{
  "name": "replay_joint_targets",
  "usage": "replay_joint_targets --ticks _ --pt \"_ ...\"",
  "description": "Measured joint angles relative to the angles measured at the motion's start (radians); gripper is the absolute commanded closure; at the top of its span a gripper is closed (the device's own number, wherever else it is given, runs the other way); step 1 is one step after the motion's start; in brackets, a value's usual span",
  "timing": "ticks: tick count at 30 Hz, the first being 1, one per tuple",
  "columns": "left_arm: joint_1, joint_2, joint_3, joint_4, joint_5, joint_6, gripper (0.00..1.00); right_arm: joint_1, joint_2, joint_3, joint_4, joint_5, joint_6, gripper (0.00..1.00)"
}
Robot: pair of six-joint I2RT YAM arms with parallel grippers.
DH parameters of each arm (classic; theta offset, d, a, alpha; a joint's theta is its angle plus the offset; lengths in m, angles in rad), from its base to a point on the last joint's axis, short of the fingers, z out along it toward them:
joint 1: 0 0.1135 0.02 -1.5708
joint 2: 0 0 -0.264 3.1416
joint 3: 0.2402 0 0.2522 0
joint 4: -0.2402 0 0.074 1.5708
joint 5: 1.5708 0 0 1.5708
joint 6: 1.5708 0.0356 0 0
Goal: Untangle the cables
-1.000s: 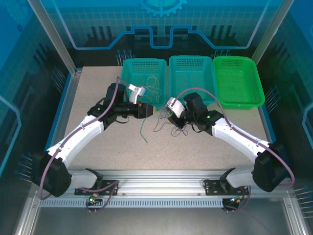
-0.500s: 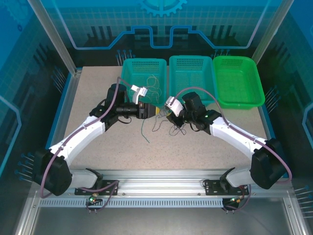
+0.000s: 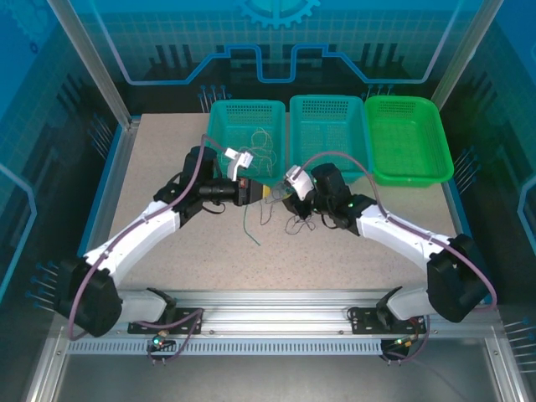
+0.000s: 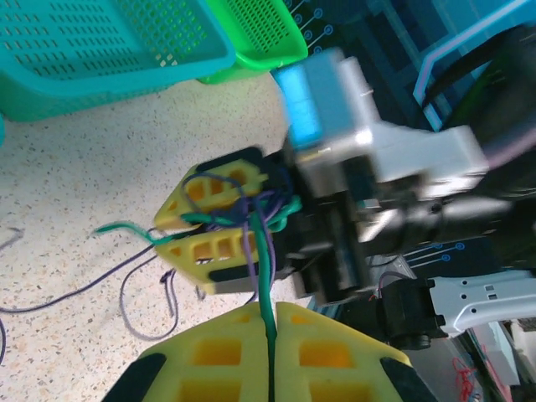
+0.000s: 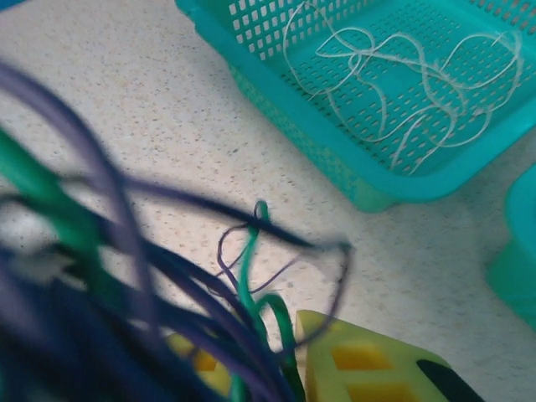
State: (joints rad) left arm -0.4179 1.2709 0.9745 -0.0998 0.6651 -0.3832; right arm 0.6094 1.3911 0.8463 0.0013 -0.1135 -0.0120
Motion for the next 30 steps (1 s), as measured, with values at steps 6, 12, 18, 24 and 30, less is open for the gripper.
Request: replay_joint_targets --ticks 6,12,18,24,30 --pt "0.003 -0.104 -0.003 0.014 -0.09 0.004 1.0 -0.016 0.117 -0.245 0.148 0.089 0.307 0.7" --pt "0.003 -0.065 -0.018 0.04 -0.094 0.007 1.0 -0.021 0.074 -0.282 0.14 0.106 0.386 0.6" --pt "0.003 0.011 -0.083 0.048 -0.101 -0.003 1.0 -0.021 -0.107 -0.244 0.103 0.008 0.314 0.31" --pt "-0.007 0.054 -0.101 0.083 -0.1 -0.011 1.0 -0.021 -0.203 -0.199 0.1 -0.134 0.22 0.28" --pt "-0.017 0.057 -0.101 0.092 -0.099 -0.011 1.0 -0.021 -0.117 -0.135 0.188 -0.145 0.256 0.37"
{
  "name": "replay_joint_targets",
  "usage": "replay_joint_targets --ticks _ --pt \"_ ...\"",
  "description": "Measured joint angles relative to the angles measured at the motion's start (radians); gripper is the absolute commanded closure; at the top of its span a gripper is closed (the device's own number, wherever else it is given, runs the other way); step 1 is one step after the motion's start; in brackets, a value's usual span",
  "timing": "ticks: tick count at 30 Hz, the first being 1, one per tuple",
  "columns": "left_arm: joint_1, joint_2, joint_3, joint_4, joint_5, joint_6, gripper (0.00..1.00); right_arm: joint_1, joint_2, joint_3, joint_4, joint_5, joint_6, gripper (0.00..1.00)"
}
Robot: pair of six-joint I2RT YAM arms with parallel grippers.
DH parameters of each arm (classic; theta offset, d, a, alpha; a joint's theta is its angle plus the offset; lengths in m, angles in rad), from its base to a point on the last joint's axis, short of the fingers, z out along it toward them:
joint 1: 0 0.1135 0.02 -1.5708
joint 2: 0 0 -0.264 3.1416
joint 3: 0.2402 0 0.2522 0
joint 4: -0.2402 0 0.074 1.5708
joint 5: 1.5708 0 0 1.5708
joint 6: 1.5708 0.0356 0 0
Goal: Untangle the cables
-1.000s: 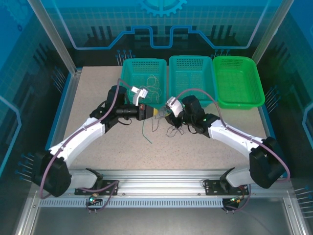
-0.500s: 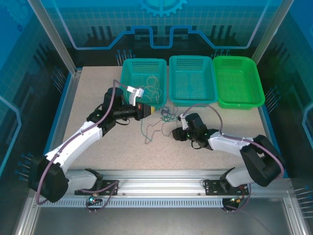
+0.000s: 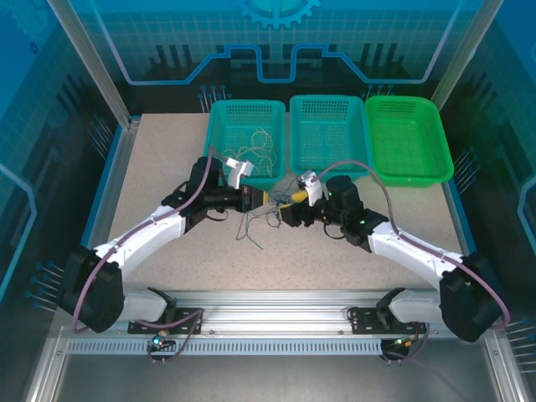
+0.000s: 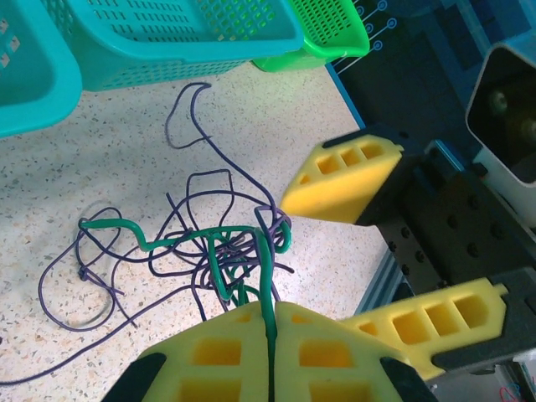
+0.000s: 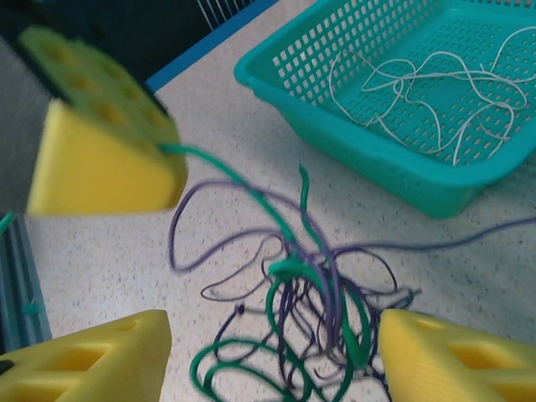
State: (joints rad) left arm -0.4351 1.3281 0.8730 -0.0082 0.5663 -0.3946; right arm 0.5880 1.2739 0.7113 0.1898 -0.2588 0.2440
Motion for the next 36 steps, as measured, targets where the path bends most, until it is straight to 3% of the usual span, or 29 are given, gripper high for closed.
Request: replay_joint_targets --ticks 2,5,11,16,20,23,24,26,28,32,36 --pt "0.0 0.0 0.0 0.001 0.007 0.0 1.0 0.0 0.055 0.007 0.052 0.015 0.014 0.46" --pt "-0.001 -0.007 0.0 0.006 0.021 0.0 1.0 0.0 0.154 0.008 0.122 0.048 0.038 0.68" --pt "0.032 -0.148 -0.008 0.021 0.035 -0.039 1.0 -0.005 0.261 -0.028 0.188 0.163 0.082 0.73" --pt "0.187 -0.292 -0.014 0.102 0.075 -0.133 1.0 -0.055 0.256 -0.116 0.203 0.211 0.129 0.82" --pt "0.216 -0.293 -0.024 0.123 0.087 -0.161 1.0 -0.092 0.23 -0.156 0.175 0.233 0.147 0.88" --pt "0.216 -0.262 -0.056 0.143 0.097 -0.182 1.0 -0.098 0.181 -0.163 0.136 0.236 0.15 0.82" --pt "0.216 -0.248 -0.071 0.149 0.097 -0.185 1.0 -0.098 0.158 -0.163 0.124 0.234 0.15 0.75" --pt "0.216 -0.226 -0.094 0.151 0.097 -0.188 1.0 -0.098 0.103 -0.163 0.103 0.223 0.142 0.46" --pt "0.215 -0.202 -0.106 0.151 0.098 -0.188 1.0 -0.098 0.031 -0.163 0.083 0.187 0.116 0.34" --pt "0.192 -0.153 -0.106 0.165 0.115 -0.181 1.0 -0.08 -0.089 -0.149 0.053 0.097 0.032 0.27" --pt "0.133 -0.105 -0.101 0.164 0.129 -0.163 1.0 -0.036 -0.106 -0.071 0.037 0.031 -0.056 0.26"
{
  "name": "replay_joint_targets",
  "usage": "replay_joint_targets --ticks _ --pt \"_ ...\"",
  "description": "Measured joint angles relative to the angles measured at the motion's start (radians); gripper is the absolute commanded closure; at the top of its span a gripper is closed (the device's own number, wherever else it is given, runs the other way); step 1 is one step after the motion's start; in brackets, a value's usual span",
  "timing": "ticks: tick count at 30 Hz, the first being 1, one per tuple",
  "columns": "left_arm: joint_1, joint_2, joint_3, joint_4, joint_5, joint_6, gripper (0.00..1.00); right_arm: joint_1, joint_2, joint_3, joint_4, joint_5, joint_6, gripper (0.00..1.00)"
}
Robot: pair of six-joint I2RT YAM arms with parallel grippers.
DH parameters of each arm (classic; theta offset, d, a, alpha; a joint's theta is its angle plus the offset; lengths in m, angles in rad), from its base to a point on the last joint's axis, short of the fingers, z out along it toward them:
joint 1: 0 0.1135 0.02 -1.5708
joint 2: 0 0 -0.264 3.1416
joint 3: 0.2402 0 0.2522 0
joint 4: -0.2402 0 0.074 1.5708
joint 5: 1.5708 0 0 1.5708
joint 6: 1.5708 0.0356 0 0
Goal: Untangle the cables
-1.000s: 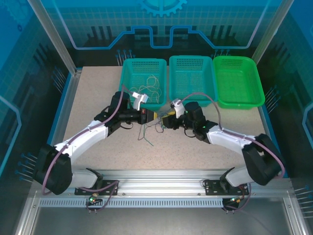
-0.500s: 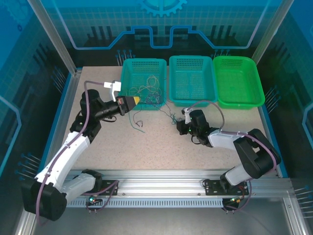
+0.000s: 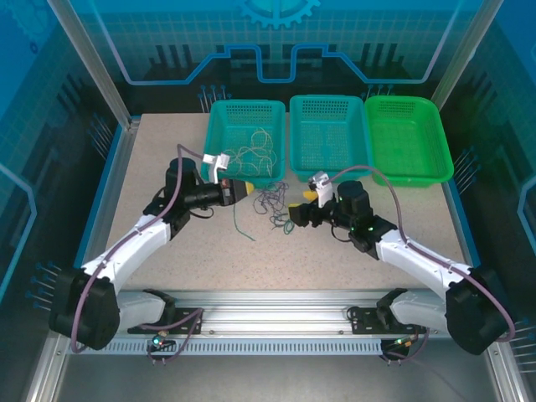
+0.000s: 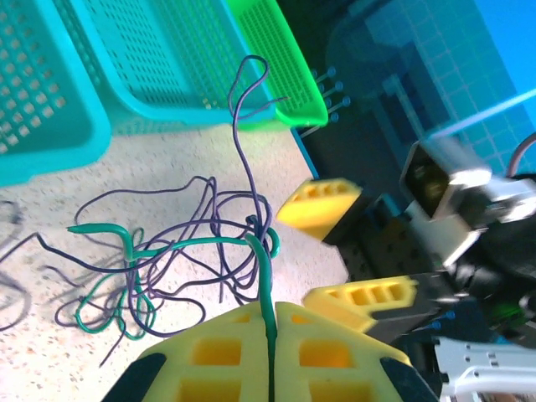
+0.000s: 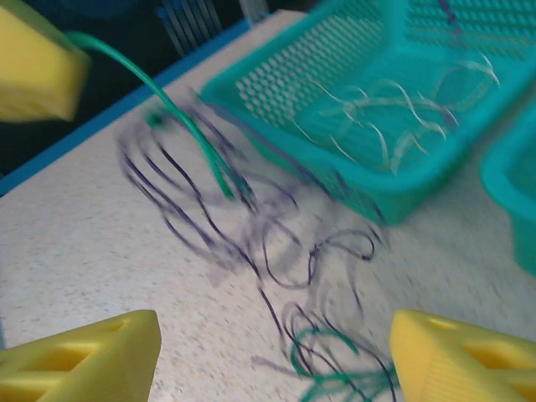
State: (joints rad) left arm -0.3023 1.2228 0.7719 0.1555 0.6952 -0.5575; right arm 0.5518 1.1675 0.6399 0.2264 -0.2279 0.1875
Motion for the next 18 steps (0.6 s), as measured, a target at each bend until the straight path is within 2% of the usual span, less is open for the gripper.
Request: replay_joint_targets --ticks 3,7,9,11,15,16,18 --pt "-0.031 0.015 0.011 -0.001 0.005 0.015 1.0 0.021 0.039 0.056 0.038 -0.016 -0.038 0.26" --pt "-0.052 0.016 0.033 0.001 0.006 0.016 1.0 0.032 0.177 0.124 0.114 -0.007 -0.014 0.28" --pt "-0.053 0.015 0.039 0.001 0.006 0.016 1.0 0.05 0.253 0.141 0.146 0.017 0.007 0.42" --pt "-0.053 0.008 0.039 -0.003 0.002 0.016 1.0 0.07 0.32 0.139 0.169 0.061 0.038 0.67" --pt "-0.031 -0.056 0.039 -0.026 -0.012 0.013 1.0 0.051 0.396 0.077 0.224 0.128 0.134 0.95" --pt "-0.014 -0.082 0.039 -0.029 -0.016 0.008 1.0 0.031 0.402 0.05 0.246 0.131 0.156 1.0" --pt "0.019 -0.119 0.034 -0.049 -0.021 0.0 1.0 0.003 0.403 0.014 0.311 0.113 0.193 1.0"
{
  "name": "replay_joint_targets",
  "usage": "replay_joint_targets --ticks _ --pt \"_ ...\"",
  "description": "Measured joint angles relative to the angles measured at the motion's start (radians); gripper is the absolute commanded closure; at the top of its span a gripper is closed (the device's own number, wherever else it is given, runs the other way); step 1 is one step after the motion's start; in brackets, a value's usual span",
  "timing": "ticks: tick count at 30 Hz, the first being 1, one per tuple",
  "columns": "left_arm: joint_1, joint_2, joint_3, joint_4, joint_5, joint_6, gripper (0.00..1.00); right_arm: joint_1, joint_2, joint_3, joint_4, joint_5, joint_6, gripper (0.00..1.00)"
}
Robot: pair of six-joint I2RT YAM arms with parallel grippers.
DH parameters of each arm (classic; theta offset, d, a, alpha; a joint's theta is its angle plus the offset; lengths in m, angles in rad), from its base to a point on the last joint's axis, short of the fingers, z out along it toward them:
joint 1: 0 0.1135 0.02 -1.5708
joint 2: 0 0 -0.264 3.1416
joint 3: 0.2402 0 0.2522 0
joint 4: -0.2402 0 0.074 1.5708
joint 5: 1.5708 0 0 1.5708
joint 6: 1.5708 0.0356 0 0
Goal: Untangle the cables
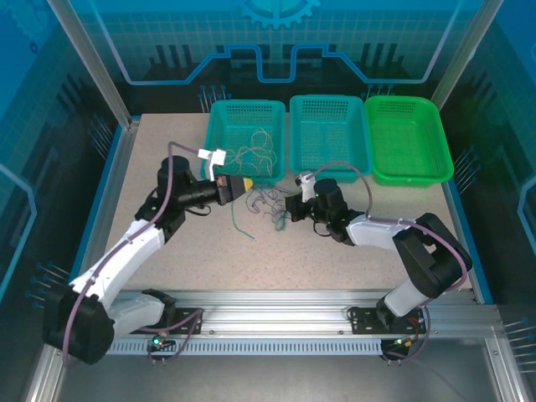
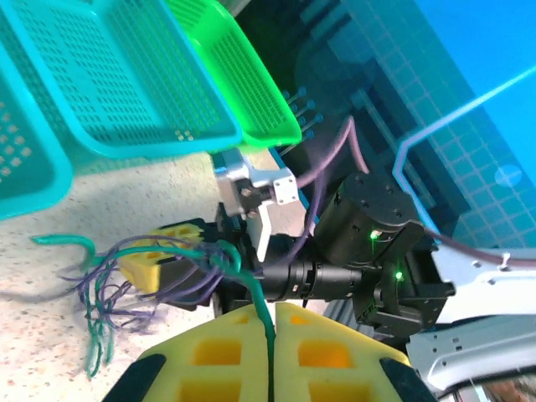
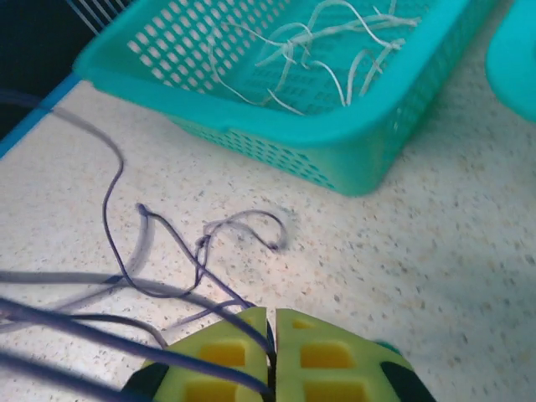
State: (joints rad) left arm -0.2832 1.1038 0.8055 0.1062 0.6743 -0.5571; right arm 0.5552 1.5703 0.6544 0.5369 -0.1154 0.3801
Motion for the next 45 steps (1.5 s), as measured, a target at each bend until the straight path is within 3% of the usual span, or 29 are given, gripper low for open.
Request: replay_joint_targets --ticks 7,13,17,18,23,27,28,29,31,32,36,40,45 --pt "0.086 -0.047 -0.027 -0.085 -0.002 -0.029 1.0 -0.03 -0.084 -0.085 0.123 -0.038 0.08 1.0" --pt "0.138 -0.098 -0.058 -0.165 0.003 -0.029 1.0 -0.087 -0.279 -0.22 0.123 -0.079 0.187 1.0" --pt "0.274 -0.179 -0.064 -0.134 -0.085 -0.038 1.0 -0.333 -0.409 -0.341 -0.11 0.182 0.276 1.0" --pt "0.28 -0.189 -0.064 -0.12 -0.096 -0.041 1.0 -0.355 -0.432 -0.363 -0.182 0.223 0.291 1.0" --pt "0.28 -0.175 -0.074 -0.043 -0.09 -0.071 1.0 -0.35 -0.533 -0.378 -0.336 0.249 0.285 1.0" --pt "0.257 -0.139 -0.08 0.004 -0.053 -0.082 1.0 -0.268 -0.547 -0.344 -0.381 0.236 0.24 1.0" --pt "0.245 -0.136 -0.08 0.008 -0.047 -0.081 1.0 -0.246 -0.544 -0.333 -0.394 0.236 0.229 0.98" --pt "0.232 -0.136 -0.08 0.009 -0.039 -0.08 1.0 -0.228 -0.539 -0.324 -0.406 0.237 0.221 0.89" --pt "0.217 -0.141 -0.08 0.012 -0.027 -0.073 1.0 -0.209 -0.532 -0.306 -0.447 0.253 0.222 0.46" --pt "0.214 -0.147 -0.08 0.008 -0.024 -0.068 1.0 -0.208 -0.533 -0.299 -0.476 0.271 0.225 0.38" --pt "0.212 -0.168 -0.047 -0.034 -0.021 -0.024 1.0 -0.209 -0.614 -0.286 -0.561 0.277 0.171 0.36" --pt "0.184 -0.169 -0.016 -0.048 -0.005 0.01 1.0 -0.165 -0.719 -0.252 -0.492 0.119 0.013 0.28" --pt "0.096 -0.156 0.002 -0.074 0.001 0.045 1.0 -0.006 -0.57 -0.033 -0.406 -0.087 -0.208 0.28"
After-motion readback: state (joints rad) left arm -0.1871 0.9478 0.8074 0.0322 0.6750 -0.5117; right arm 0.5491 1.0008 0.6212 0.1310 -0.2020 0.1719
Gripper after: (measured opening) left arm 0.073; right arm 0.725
